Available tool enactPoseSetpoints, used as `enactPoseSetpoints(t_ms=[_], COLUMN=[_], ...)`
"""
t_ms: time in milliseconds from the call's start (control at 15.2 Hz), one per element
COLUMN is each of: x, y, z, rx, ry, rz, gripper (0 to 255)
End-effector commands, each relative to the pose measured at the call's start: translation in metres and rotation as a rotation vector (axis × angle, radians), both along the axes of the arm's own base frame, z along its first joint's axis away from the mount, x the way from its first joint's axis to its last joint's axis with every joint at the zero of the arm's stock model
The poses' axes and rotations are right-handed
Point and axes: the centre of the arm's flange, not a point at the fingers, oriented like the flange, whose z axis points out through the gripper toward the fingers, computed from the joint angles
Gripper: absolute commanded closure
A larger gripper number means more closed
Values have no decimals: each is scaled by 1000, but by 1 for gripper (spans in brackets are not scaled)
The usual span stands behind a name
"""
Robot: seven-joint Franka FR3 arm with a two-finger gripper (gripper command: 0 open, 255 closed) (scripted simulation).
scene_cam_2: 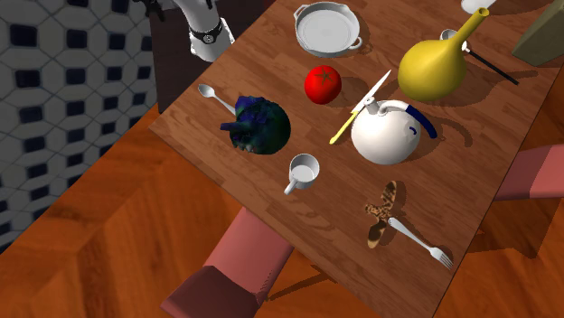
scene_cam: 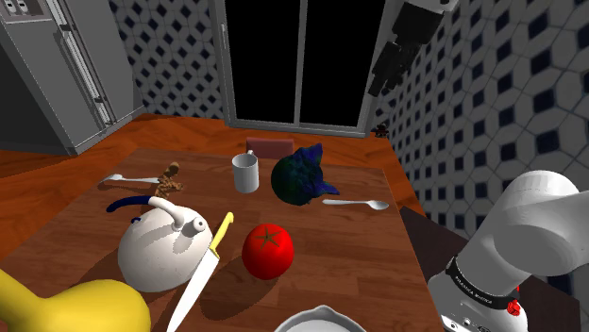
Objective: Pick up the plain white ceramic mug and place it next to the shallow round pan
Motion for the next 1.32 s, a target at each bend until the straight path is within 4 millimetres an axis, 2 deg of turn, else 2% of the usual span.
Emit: enactPoseSetpoints(t_ms=[0, 1254], x=[0, 181], y=[0, 136], z=[0, -131], rx=[0, -47], ry=[0, 79], rz=[0, -19], gripper=[0, 0])
